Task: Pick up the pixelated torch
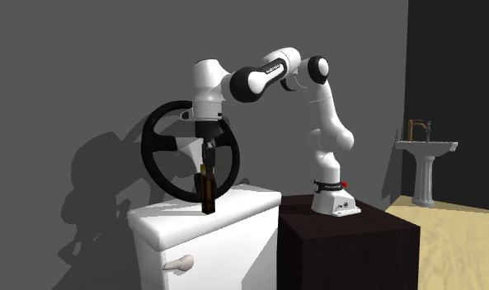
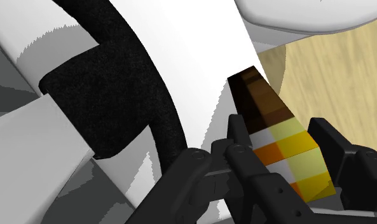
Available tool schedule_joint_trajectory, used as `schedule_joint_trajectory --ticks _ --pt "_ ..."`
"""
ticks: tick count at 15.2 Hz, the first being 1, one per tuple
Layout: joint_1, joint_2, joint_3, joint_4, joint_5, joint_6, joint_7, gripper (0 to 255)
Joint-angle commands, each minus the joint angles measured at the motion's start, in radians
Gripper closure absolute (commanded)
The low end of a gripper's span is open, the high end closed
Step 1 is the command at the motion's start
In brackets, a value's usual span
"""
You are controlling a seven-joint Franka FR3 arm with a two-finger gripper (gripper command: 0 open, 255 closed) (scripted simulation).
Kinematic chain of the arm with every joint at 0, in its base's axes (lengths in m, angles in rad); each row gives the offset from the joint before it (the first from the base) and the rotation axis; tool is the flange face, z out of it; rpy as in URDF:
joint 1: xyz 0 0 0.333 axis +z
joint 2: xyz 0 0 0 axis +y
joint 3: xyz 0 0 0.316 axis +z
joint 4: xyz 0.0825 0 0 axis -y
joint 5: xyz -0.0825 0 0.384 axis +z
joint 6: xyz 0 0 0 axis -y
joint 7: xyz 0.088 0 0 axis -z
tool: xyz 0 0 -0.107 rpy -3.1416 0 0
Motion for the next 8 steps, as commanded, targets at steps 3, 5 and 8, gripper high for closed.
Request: schedule_joint_trajectory --ticks 3,5,8 --pt "0.0 0.001 0.0 -0.001 0.0 0.0 0.0 255" --pt "0.001 0.001 0.0 0.0 0.0 0.0 0.0 255" --pt "-0.001 -0.013 0.002 0.023 0.006 -0.036 -0.003 255"
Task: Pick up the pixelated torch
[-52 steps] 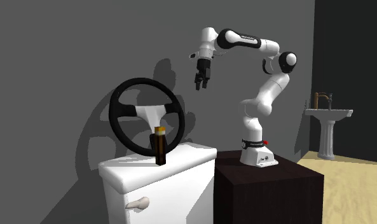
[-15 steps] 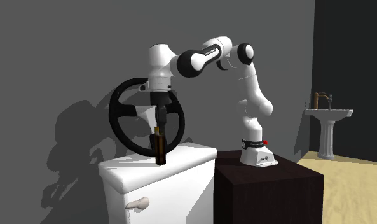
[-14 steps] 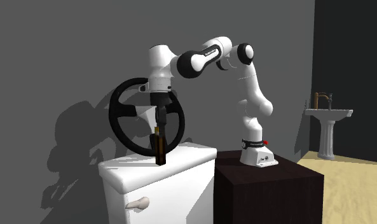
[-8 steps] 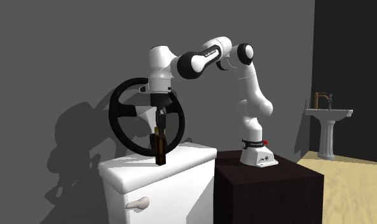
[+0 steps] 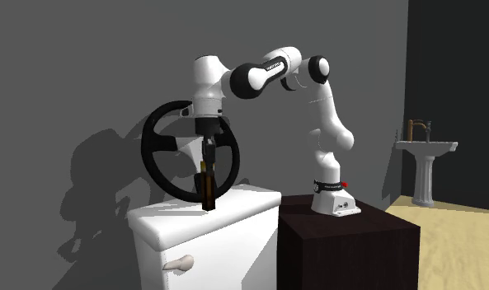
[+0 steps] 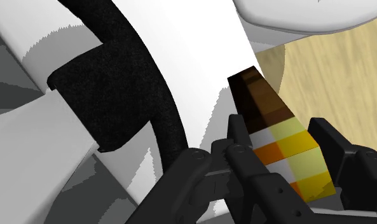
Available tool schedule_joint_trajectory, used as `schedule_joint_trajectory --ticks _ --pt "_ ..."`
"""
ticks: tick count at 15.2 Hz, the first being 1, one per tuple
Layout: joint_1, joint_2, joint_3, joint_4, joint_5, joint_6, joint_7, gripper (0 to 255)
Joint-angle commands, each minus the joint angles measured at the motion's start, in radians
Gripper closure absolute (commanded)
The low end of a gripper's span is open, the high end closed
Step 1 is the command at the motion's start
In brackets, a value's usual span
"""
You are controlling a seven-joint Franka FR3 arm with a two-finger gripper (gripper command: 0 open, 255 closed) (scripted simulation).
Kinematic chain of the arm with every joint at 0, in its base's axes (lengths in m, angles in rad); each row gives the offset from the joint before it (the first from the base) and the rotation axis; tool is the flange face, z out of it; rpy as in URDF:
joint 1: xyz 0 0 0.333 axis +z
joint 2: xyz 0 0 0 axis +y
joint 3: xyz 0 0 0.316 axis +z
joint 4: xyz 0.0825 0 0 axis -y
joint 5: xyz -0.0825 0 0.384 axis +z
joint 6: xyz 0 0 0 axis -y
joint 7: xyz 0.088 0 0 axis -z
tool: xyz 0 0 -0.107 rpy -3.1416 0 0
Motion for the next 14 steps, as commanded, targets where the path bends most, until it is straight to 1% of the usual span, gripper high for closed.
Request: schedule_joint_trajectory --ticks 1,12,14 --pt "-0.001 -0.009 0.001 0.016 0.003 -0.024 -0.003 255" --pt "-0.002 -0.041 0.005 0.122 0.016 -0.161 -0.01 255" --pt "-0.002 -0.041 0.005 0.124 0.016 -0.163 -0.01 255"
